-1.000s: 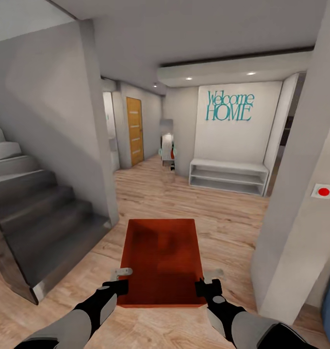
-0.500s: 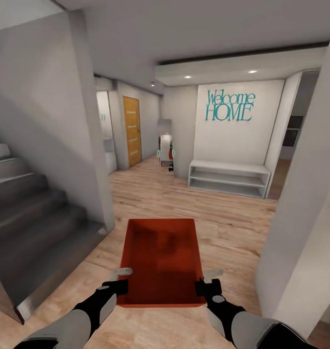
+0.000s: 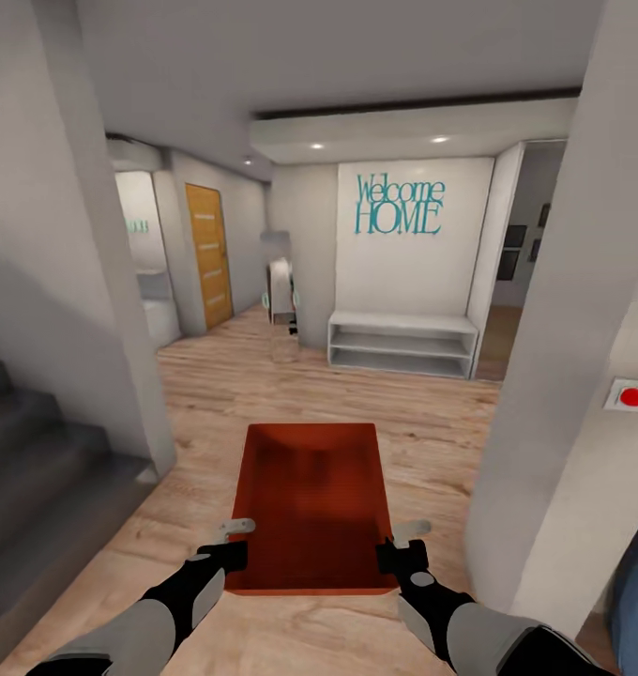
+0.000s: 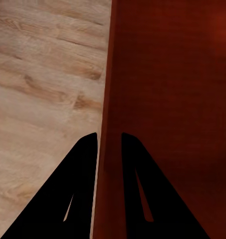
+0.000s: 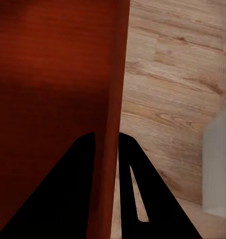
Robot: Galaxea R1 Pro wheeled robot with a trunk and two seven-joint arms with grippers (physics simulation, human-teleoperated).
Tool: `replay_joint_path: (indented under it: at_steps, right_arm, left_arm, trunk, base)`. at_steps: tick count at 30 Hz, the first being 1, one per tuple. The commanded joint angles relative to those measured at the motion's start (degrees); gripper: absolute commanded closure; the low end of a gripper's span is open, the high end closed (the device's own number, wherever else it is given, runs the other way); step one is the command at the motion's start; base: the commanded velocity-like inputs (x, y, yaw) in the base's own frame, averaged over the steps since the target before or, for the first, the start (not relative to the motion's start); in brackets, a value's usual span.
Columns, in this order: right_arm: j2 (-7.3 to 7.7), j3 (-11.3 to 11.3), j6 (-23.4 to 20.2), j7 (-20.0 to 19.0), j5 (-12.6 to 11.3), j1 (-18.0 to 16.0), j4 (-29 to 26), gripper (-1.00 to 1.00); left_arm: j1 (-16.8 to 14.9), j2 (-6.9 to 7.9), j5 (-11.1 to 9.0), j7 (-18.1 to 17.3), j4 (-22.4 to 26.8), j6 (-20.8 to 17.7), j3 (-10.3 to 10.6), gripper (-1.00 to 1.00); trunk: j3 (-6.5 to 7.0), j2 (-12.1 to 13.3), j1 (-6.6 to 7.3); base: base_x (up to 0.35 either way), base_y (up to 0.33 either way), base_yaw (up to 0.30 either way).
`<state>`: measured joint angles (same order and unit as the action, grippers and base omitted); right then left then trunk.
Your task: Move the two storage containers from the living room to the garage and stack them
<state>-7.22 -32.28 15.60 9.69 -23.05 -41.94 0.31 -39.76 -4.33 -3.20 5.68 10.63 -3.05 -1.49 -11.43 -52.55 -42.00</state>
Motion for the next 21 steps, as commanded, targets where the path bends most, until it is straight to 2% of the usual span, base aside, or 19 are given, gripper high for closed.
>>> replay_joint_path:
  at_steps: [1,21]
  right_arm:
    - [-0.04,1.95,0.4,0.15,0.82,-0.07,-0.22,1.0]
    - [0.01,1.95,0.31,0.15,0.82,-0.07,-0.22,1.0]
  left_arm:
    - [0.03,0.03,0.34,1.1,0.01,-0.36,-0.06,1.0]
    - [0.03,0.03,0.3,1.09,0.01,-0.37,-0.09,1.0]
  trunk:
    - [-0.08,-0.05,-0.04]
    - [-0.08,-0.05,-0.04]
  base:
    - [0.321,0.0,-0.174]
    - [0.321,0.0,-0.009]
